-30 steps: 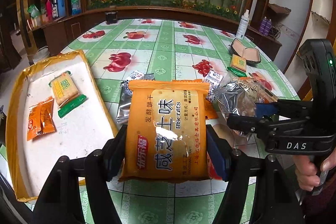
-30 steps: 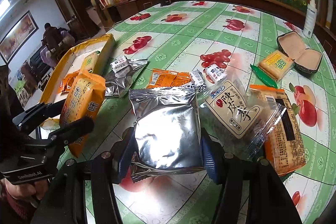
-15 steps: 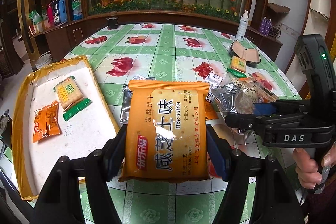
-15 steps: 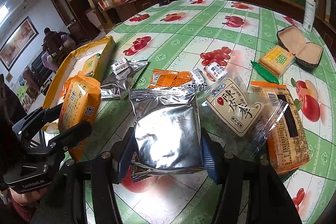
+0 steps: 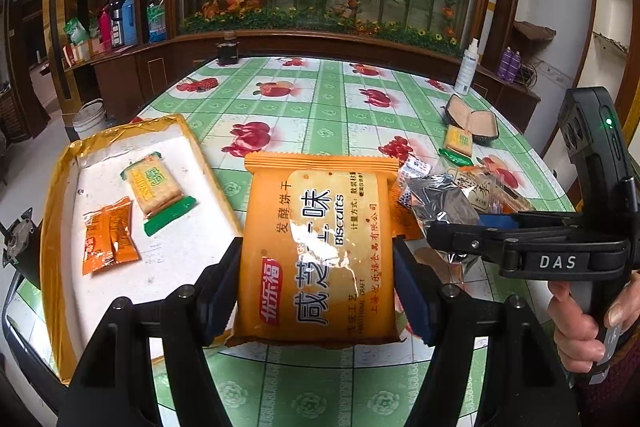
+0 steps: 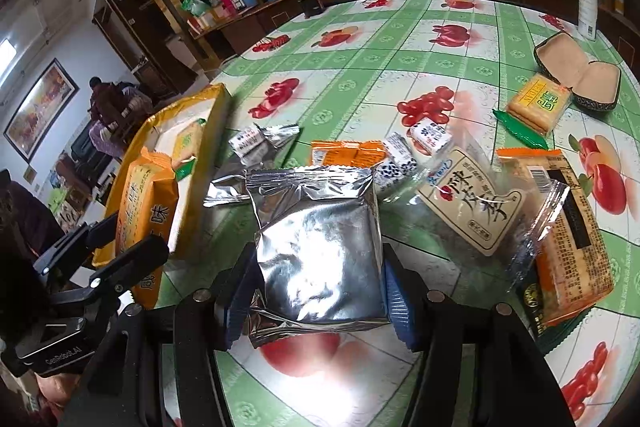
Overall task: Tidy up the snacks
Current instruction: 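Carry the orange biscuit bag and silver foil pack over the tray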
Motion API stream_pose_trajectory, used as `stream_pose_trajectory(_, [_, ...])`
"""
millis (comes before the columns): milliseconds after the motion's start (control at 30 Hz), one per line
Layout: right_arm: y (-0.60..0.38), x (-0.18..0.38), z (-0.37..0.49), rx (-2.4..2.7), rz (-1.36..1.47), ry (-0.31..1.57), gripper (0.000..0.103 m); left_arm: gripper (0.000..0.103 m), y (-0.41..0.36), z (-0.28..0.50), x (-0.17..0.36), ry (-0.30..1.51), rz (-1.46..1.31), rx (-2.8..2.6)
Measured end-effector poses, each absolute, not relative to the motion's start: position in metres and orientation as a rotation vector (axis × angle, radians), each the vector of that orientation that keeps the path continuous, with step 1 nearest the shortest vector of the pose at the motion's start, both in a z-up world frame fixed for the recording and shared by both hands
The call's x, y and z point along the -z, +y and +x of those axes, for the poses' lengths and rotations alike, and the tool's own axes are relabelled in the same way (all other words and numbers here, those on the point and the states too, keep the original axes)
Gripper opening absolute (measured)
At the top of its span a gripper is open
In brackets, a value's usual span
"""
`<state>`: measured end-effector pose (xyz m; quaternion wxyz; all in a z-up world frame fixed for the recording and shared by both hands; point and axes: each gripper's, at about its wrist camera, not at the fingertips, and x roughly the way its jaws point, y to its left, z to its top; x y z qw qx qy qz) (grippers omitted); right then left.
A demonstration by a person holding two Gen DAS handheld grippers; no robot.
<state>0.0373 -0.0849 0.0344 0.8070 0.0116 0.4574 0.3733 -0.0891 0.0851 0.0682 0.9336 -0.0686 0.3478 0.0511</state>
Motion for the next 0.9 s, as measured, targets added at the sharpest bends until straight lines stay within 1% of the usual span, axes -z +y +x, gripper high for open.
stream_pose_trajectory(233, [-0.070, -0.040, 0.031, -0.828, 0.079, 0.983, 0.063, 0.070, 0.101, -0.095, -0.076, 0.699, -0.150, -0.129])
stream_pose_trajectory(433, [-0.043, -0.046, 0.022, -0.871, 0.091, 0.982, 0.063, 0.070, 0.129, -0.106, -0.081, 0.678, -0.164, -0.198])
stream_pose_trajectory(900, [0.030, -0.053, -0.001, -0.960, 0.051, 0.986, 0.063, 0.070, 0.191, -0.127, -0.054, 0.711, -0.215, -0.350])
